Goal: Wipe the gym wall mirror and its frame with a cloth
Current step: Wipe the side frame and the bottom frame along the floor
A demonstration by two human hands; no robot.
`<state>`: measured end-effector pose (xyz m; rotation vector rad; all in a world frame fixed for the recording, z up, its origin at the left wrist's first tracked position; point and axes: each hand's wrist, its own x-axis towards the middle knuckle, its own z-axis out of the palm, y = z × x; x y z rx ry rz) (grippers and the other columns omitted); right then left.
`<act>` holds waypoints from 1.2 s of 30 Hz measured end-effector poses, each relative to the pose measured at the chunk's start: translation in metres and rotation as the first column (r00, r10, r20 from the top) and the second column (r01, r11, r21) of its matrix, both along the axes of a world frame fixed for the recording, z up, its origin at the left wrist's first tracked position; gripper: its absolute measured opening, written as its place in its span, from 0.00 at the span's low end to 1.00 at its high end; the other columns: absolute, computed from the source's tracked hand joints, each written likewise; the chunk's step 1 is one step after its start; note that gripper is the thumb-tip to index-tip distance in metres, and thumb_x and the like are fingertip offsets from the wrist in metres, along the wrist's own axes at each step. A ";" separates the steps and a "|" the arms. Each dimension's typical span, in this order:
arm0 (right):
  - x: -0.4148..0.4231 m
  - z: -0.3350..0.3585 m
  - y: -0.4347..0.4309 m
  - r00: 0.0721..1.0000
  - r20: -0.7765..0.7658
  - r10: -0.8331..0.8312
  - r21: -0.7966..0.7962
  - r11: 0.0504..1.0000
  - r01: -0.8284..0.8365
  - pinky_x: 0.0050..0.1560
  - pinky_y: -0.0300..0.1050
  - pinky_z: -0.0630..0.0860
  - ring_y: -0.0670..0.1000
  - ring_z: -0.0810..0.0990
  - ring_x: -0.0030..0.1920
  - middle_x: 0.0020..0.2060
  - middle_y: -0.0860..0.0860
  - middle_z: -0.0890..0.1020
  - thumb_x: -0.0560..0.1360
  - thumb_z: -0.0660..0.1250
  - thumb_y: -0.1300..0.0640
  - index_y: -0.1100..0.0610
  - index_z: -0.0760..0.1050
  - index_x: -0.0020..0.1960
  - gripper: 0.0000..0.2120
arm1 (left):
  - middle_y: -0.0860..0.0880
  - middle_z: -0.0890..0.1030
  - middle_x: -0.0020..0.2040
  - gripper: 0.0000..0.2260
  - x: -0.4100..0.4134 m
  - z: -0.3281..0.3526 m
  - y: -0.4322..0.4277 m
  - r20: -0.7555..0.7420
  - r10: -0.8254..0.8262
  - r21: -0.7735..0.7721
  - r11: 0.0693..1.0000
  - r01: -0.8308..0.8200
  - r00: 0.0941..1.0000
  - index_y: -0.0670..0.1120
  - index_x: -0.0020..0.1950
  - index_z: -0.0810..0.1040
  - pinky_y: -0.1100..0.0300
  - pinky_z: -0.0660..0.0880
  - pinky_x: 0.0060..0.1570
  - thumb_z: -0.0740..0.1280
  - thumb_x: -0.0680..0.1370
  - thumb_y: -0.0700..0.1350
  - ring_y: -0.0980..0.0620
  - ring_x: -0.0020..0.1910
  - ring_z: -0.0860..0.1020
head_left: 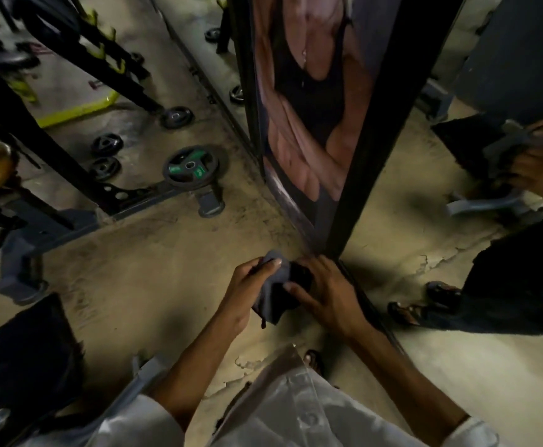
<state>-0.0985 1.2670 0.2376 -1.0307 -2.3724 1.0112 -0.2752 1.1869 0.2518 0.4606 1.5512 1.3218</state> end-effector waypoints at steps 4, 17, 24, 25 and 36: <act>-0.004 -0.003 0.002 0.990 -0.133 0.055 -0.170 0.982 -0.078 0.52 0.38 0.75 0.40 0.80 0.52 0.53 0.37 0.80 0.78 0.71 0.36 0.44 0.76 0.63 0.18 | 0.45 0.88 0.46 0.04 -0.007 0.010 0.004 -0.048 -0.057 -0.003 0.998 0.057 0.997 0.43 0.53 0.85 0.59 0.81 0.52 0.72 0.82 0.43 0.46 0.50 0.86; -0.024 0.041 0.056 0.907 -0.402 -0.128 -0.508 0.855 -0.105 0.46 0.46 0.81 0.51 0.85 0.44 0.42 0.51 0.85 0.80 0.73 0.60 0.57 0.80 0.51 0.02 | 0.40 0.82 0.46 0.13 -0.043 0.035 0.039 -0.283 -0.125 0.198 0.962 0.186 0.951 0.30 0.56 0.77 0.59 0.81 0.48 0.72 0.83 0.41 0.48 0.46 0.83; -0.067 0.081 0.084 0.835 -0.489 -0.252 -0.569 0.818 -0.086 0.50 0.48 0.82 0.58 0.87 0.49 0.50 0.61 0.87 0.80 0.72 0.60 0.62 0.81 0.60 0.10 | 0.45 0.88 0.54 0.15 -0.084 0.071 0.092 -0.137 -0.285 0.238 0.920 0.311 0.949 0.44 0.66 0.80 0.54 0.84 0.52 0.73 0.79 0.39 0.45 0.54 0.86; -0.074 0.090 0.090 0.836 -0.483 -0.260 -0.572 0.816 -0.077 0.48 0.46 0.82 0.56 0.87 0.48 0.49 0.59 0.87 0.79 0.72 0.61 0.60 0.82 0.59 0.09 | 0.44 0.88 0.53 0.14 -0.095 0.077 0.102 -0.166 -0.303 0.265 0.903 0.338 0.938 0.42 0.64 0.81 0.55 0.84 0.52 0.73 0.78 0.39 0.45 0.53 0.86; -0.148 0.228 0.179 0.789 -0.567 -0.238 -0.228 0.965 0.127 0.46 0.52 0.80 0.57 0.83 0.46 0.46 0.64 0.83 0.72 0.75 0.71 0.71 0.76 0.57 0.15 | 0.50 0.87 0.51 0.10 -0.194 0.201 0.247 -0.600 -0.364 0.386 0.648 0.656 0.712 0.54 0.55 0.84 0.54 0.83 0.53 0.77 0.78 0.41 0.50 0.55 0.86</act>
